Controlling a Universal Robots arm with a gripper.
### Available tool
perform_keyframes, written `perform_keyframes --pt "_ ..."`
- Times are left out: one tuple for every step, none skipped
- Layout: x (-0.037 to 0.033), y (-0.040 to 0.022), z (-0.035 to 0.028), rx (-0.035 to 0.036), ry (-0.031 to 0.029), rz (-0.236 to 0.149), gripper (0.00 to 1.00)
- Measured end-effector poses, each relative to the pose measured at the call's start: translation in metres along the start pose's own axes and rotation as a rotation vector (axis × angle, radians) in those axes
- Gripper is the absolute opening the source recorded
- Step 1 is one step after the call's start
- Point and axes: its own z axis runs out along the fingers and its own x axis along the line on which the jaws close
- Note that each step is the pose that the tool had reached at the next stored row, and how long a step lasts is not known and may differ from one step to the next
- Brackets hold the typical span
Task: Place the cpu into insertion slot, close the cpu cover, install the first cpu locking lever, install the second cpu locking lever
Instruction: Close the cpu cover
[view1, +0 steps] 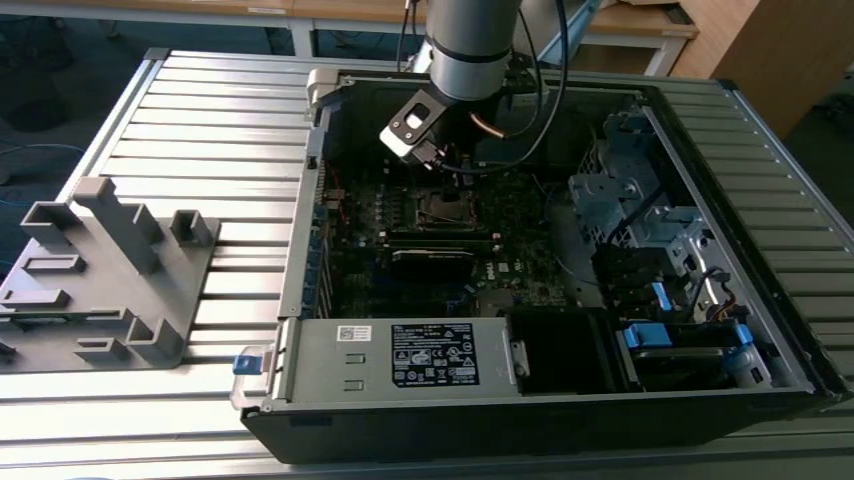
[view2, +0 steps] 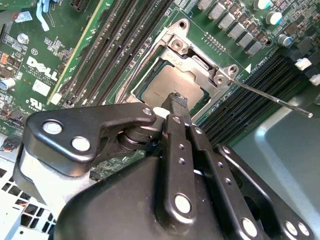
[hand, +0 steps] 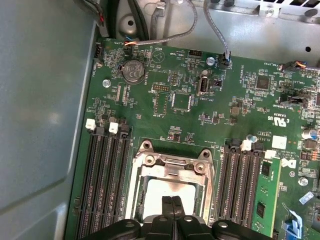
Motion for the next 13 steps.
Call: perform_keyframes --pt "0.0 0.0 0.0 0.0 0.0 0.0 0.11" --pt "0.0 0.0 0.0 0.0 0.0 -0.001 0.11" --pt "0.0 0.0 0.0 0.0001 0.0001 -0.005 0.11" --pt "0.0 0.0 0.0 0.0002 0.0003 -0.011 0.11" --pt "0.0 0.0 0.0 0.0003 0.0006 -0.019 0.11" --pt "0.0 0.0 0.0 0.0004 0.0008 -0.03 0.11" --pt "0.0 0.0 0.0 0.0006 0.0012 -0.042 0.11" --pt "0.0 0.0 0.0 0.0008 0.0015 -0.053 0.11" --pt "0.0 0.0 0.0 0.0009 0.0018 -0.065 0.11" --pt "0.0 0.0 0.0001 0.0011 0.0022 -0.078 0.11" --pt "0.0 0.0 0.0001 0.0013 0.0026 -0.092 0.11" --pt "0.0 0.0 0.0001 0.0015 0.0031 -0.106 0.11" --pt "0.0 0.0 0.0002 0.0018 0.0036 -0.122 0.11"
